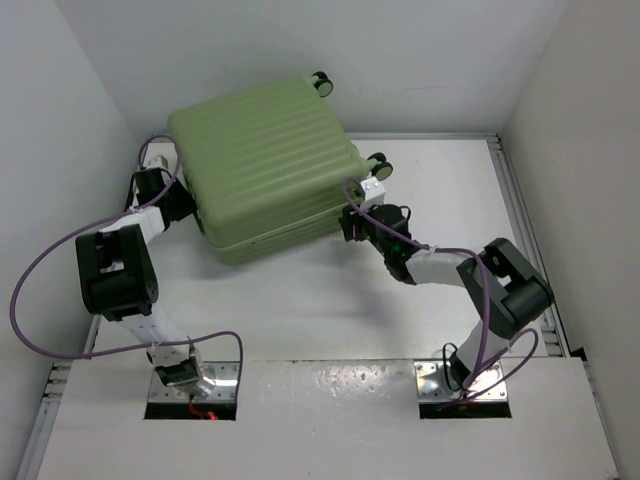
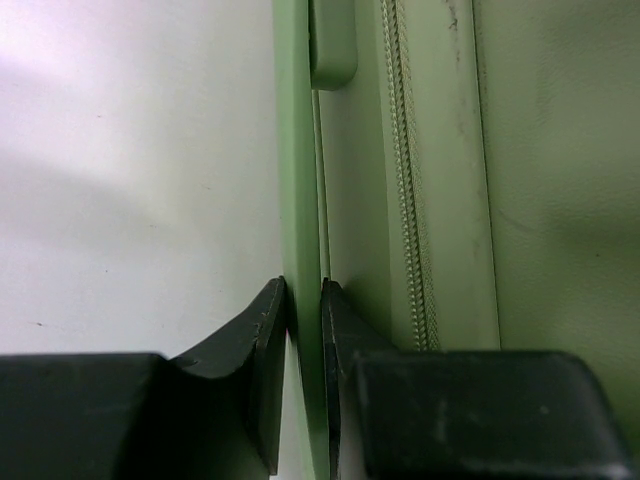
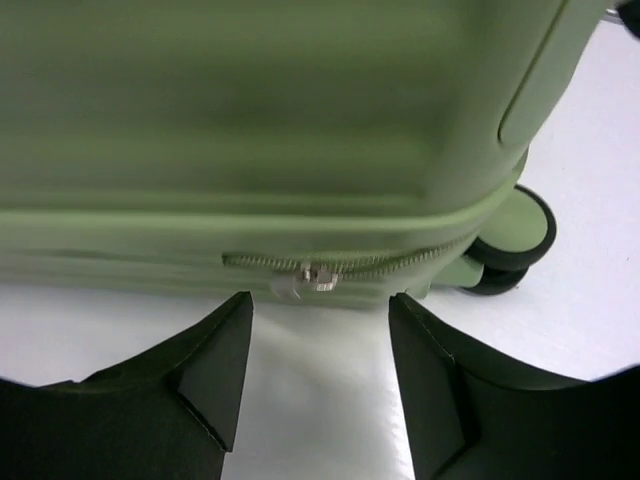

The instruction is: Pack the luggage

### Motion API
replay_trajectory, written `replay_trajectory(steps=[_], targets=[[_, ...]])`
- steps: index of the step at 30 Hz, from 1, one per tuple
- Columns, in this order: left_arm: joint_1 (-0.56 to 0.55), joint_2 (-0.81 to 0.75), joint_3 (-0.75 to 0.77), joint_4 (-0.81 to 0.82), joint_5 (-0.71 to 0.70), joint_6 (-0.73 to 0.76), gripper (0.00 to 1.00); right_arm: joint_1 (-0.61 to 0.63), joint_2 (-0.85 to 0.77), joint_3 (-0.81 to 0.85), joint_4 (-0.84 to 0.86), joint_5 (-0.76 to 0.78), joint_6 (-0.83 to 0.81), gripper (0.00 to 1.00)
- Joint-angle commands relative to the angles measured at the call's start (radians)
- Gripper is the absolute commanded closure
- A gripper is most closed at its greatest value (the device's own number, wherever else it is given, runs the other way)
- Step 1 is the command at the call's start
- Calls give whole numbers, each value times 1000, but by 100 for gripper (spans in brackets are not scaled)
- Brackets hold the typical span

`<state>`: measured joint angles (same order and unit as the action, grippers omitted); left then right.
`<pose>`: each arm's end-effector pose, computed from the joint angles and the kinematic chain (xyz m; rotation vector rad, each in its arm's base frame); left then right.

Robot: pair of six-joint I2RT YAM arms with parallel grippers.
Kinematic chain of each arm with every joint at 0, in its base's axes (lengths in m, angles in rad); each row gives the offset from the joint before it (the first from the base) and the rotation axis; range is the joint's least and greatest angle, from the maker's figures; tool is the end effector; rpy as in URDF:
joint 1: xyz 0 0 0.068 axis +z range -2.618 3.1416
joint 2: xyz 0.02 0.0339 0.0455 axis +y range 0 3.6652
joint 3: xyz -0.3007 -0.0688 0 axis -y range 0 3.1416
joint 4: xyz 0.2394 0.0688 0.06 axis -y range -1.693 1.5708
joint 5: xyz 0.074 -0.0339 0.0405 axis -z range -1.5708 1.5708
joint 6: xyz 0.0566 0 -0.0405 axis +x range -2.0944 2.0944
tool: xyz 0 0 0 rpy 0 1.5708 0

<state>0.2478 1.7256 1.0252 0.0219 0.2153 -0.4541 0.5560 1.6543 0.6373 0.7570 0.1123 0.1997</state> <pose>0.3798 0.0836 0.2210 -0.6647 2.1542 -0.3529 0.2988 0.1782 0.2076 -0.2490 1.8336 0.4277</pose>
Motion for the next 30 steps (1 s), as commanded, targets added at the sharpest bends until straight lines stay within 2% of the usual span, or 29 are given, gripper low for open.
replay_trajectory(steps=[1, 5, 8, 11, 15, 21, 30], targets=[[-19, -9, -48, -122, 44, 23, 91, 10, 25, 85, 15, 75, 20, 42], [-19, -9, -57, -122, 44, 14, 91, 16, 77, 128, 21, 128, 17, 47], [-19, -9, -57, -122, 44, 14, 91, 7, 108, 165, 31, 139, -2, 55], [-19, -18, -57, -122, 44, 14, 91, 1, 124, 193, 42, 130, -16, 68], [-19, -18, -57, -122, 44, 23, 91, -2, 99, 139, 105, 86, -54, 86], [-10, -9, -66, -122, 44, 23, 91, -31, 38, 42, 160, 4, -82, 100], [-10, -9, -57, -142, 12, 51, 93, -123, 19, 13, 183, -68, -88, 100]])
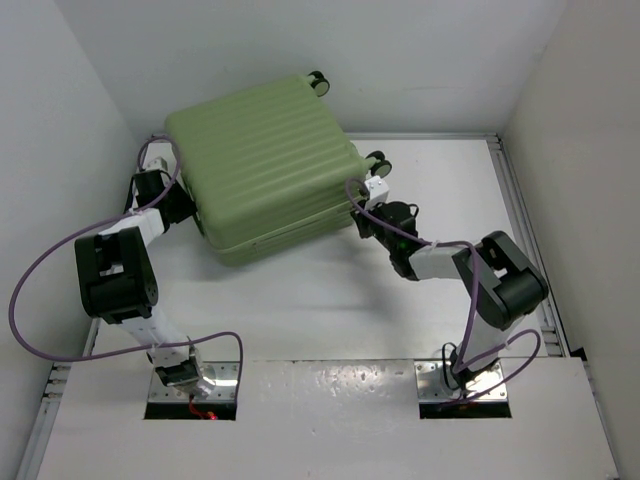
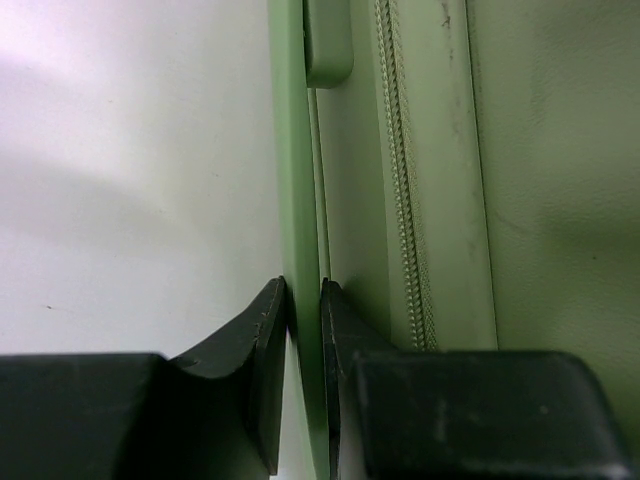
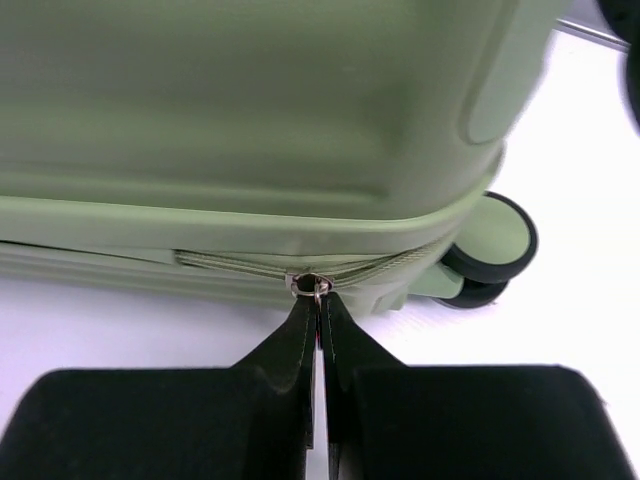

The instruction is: Pack the luggage

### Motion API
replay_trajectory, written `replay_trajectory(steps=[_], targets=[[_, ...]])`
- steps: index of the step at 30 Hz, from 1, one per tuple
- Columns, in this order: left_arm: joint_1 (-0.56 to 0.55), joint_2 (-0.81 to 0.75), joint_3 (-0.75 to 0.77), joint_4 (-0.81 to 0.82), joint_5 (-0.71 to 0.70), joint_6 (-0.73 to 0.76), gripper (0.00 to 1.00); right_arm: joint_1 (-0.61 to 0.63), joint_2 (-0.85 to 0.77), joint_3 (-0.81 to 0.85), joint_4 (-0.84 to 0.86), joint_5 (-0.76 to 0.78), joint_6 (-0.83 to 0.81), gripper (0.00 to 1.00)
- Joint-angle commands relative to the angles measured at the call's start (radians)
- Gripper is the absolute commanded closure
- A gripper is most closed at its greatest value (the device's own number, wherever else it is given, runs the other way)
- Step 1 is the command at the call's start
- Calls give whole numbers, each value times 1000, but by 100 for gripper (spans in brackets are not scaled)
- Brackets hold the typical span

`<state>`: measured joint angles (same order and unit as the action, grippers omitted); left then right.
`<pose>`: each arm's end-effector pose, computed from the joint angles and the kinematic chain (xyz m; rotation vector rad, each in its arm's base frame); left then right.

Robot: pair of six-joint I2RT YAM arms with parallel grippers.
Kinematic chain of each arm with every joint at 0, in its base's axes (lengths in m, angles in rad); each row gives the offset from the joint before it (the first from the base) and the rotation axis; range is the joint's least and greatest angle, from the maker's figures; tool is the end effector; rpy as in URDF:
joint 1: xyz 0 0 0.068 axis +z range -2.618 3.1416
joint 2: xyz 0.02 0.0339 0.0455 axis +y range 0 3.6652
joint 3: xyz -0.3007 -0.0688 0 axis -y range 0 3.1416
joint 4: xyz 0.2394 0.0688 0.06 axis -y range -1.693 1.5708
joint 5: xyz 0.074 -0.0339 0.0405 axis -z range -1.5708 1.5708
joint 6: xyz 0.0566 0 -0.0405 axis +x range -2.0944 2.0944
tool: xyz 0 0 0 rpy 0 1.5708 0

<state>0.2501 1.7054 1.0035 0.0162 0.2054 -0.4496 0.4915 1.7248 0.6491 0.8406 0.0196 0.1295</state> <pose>0.3730 0.0834 0.2208 -0.6705 2.1596 -0.3382 0.3176 0.1688 0.1981 -0.3148 1.7988 0.4230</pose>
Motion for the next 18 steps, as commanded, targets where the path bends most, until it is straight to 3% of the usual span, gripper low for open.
replay_trajectory(steps=[1, 7, 18], targets=[[-12, 11, -36, -136, 12, 55, 95, -65, -48, 12, 100, 23, -16, 100], [-12, 20, -26, -156, -27, 68, 100, -100, -36, 24, 92, 3, -13, 100], [47, 69, 43, -229, -77, 121, 100, -197, -11, 60, 83, -15, -21, 100]])
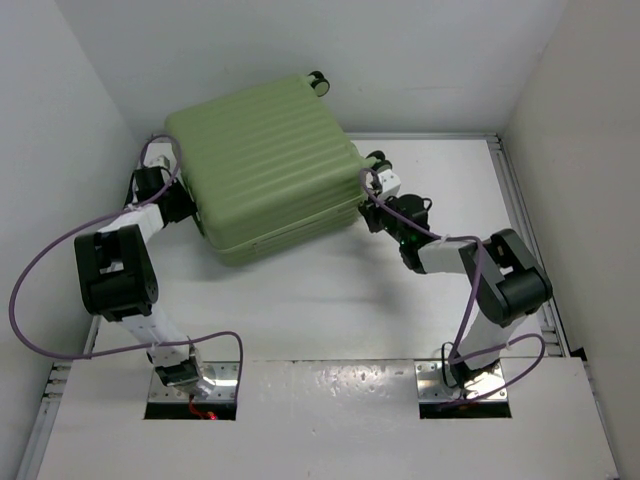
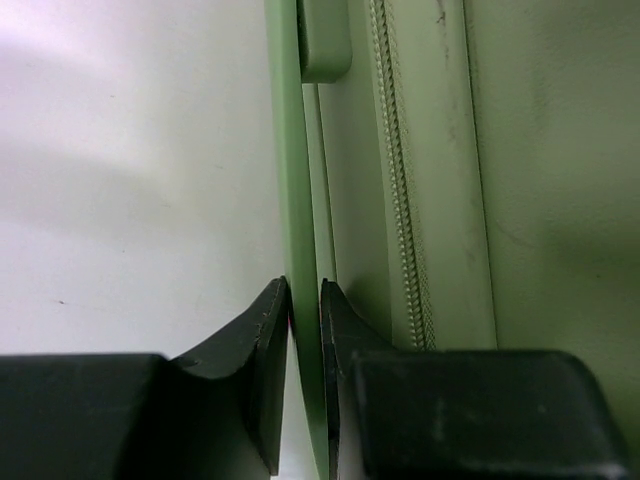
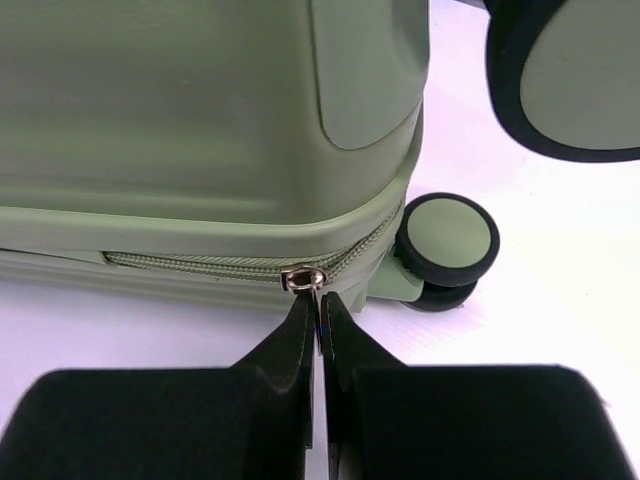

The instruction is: Pack the luggage

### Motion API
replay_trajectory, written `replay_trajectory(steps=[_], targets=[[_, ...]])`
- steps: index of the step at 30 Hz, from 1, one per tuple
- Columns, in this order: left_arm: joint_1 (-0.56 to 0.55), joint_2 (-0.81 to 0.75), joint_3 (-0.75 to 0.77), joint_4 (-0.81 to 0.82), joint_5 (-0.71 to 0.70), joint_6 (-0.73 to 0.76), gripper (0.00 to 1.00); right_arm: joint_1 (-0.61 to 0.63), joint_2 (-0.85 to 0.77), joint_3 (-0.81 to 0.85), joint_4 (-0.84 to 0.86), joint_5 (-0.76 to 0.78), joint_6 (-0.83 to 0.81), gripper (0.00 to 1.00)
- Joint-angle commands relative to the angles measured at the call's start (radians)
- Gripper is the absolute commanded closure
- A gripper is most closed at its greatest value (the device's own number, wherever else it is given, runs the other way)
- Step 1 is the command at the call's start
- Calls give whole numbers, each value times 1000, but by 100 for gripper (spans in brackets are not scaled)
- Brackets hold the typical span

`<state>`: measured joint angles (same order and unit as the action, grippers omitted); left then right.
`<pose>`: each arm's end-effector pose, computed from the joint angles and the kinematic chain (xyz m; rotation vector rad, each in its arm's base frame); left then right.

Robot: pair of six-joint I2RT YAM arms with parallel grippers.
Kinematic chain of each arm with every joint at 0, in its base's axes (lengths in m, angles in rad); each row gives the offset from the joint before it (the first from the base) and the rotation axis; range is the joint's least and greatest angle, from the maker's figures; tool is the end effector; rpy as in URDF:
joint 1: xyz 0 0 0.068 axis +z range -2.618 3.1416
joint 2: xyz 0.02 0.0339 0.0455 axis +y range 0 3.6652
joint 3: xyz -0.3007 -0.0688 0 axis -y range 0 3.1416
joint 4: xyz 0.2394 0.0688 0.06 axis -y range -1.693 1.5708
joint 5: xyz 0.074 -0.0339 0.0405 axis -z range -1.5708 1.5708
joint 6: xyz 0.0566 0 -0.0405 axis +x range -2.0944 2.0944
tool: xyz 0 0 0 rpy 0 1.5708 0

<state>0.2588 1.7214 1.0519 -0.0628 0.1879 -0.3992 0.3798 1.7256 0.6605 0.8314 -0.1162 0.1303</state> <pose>0.3763 0.0887 0.2226 -0.6524 2.2101 -0.2884 0.3333 0.1401 0.2001 -0.3104 1.8010 0.4666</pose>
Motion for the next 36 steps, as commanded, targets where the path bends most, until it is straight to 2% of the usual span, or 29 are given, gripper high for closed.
replay_trajectory(steps=[1, 9, 19, 23, 24, 28, 32, 36], targets=[[39, 64, -6, -150, -59, 71, 100, -94, -12, 54, 94, 119, -21, 100], [82, 183, 187, -190, -79, 112, 100, -186, 41, 106, 133, 14, -12, 100], [100, 397, 494, -259, -88, 160, 100, -311, 172, 232, 198, -151, 166, 100], [109, 477, 557, -259, -19, 178, 100, -367, 235, 303, 192, -230, 218, 100], [120, 489, 580, -259, 8, 195, 100, -375, 258, 313, 195, -300, 222, 100], [131, 530, 629, -259, 77, 267, 100, -432, 319, 436, 201, -454, 242, 100], [140, 576, 720, -269, 59, 350, 100, -466, 425, 554, 193, -600, 235, 100], [140, 665, 876, -327, 50, 361, 100, -484, 564, 744, 166, -646, 212, 100]])
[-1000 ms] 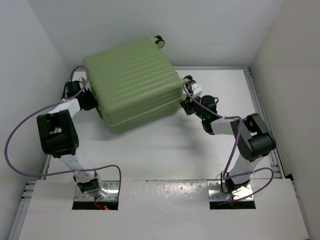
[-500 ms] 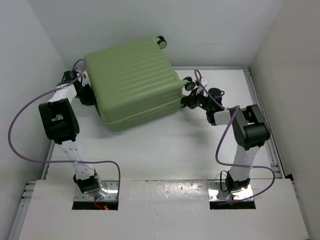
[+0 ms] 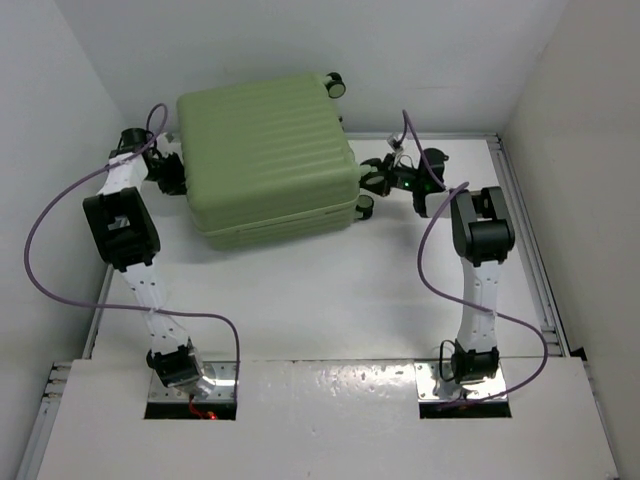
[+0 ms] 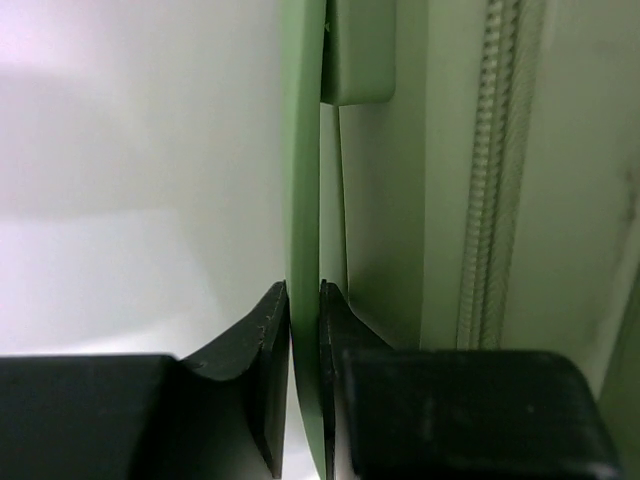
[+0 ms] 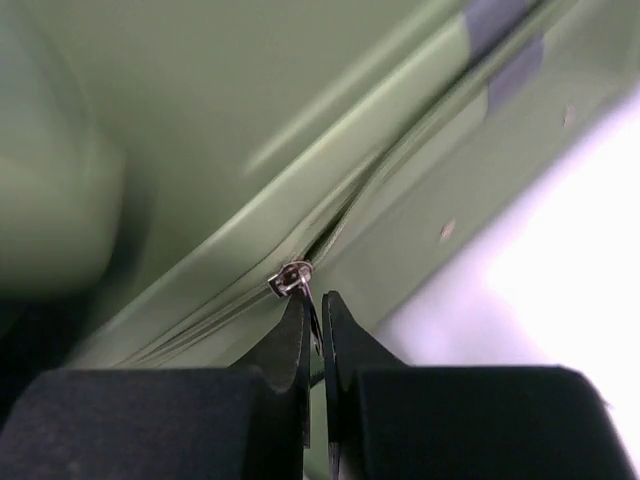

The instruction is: Pack the luggage

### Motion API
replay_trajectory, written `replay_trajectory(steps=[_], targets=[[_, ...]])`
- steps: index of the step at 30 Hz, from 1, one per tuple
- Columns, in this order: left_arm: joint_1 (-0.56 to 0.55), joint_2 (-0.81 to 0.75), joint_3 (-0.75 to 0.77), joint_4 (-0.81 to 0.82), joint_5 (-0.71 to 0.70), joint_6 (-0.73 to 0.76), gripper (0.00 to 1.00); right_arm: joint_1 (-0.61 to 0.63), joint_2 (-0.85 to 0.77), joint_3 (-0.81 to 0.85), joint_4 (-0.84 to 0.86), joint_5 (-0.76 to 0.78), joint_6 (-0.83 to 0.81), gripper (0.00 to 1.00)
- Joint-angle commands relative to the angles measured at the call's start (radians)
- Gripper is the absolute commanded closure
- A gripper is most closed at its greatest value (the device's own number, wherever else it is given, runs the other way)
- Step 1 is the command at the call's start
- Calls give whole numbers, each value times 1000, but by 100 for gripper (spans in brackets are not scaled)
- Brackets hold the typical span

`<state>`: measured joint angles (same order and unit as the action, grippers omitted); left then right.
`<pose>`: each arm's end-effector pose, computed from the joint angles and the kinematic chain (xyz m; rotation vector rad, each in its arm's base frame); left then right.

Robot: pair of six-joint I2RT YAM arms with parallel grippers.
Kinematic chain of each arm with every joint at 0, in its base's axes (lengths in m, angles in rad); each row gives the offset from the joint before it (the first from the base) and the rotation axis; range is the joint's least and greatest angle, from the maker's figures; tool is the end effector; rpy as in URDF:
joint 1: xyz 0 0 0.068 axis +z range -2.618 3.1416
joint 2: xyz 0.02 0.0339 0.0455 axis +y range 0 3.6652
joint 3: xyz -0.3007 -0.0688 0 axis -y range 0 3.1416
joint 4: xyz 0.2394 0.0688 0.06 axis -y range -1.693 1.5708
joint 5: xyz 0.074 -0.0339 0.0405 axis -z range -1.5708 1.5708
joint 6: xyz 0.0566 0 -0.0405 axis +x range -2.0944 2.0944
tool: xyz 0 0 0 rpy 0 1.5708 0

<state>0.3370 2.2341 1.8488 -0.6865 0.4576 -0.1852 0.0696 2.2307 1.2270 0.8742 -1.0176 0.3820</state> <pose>0.4889 0.1448 0.2065 -0.5143 2.5135 -0.5452 0.4819 0.0819 0.1680 -0.5257 1.7037 1.1852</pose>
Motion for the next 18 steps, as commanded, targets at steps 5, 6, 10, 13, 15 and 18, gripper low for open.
replay_trajectory(steps=[5, 6, 10, 13, 15, 18], targets=[[30, 188, 158, 288, -234, 222, 100, -171, 245, 423, 85, 266, -52, 100], [30, 199, 158, 288, -234, 234, 100, -171, 263, 483, 80, 280, -49, 100], [11, 199, 167, 297, -244, 234, 100, -156, 386, 693, 39, 361, -54, 100], [-10, 199, 167, 320, -266, 224, 98, -142, 501, 831, 17, 442, -66, 100], [-21, 190, 177, 330, -276, 199, 85, -128, 538, 882, 11, 496, -72, 100], [-33, 179, 178, 331, -298, 178, 79, -111, 550, 881, 31, 525, -87, 100]])
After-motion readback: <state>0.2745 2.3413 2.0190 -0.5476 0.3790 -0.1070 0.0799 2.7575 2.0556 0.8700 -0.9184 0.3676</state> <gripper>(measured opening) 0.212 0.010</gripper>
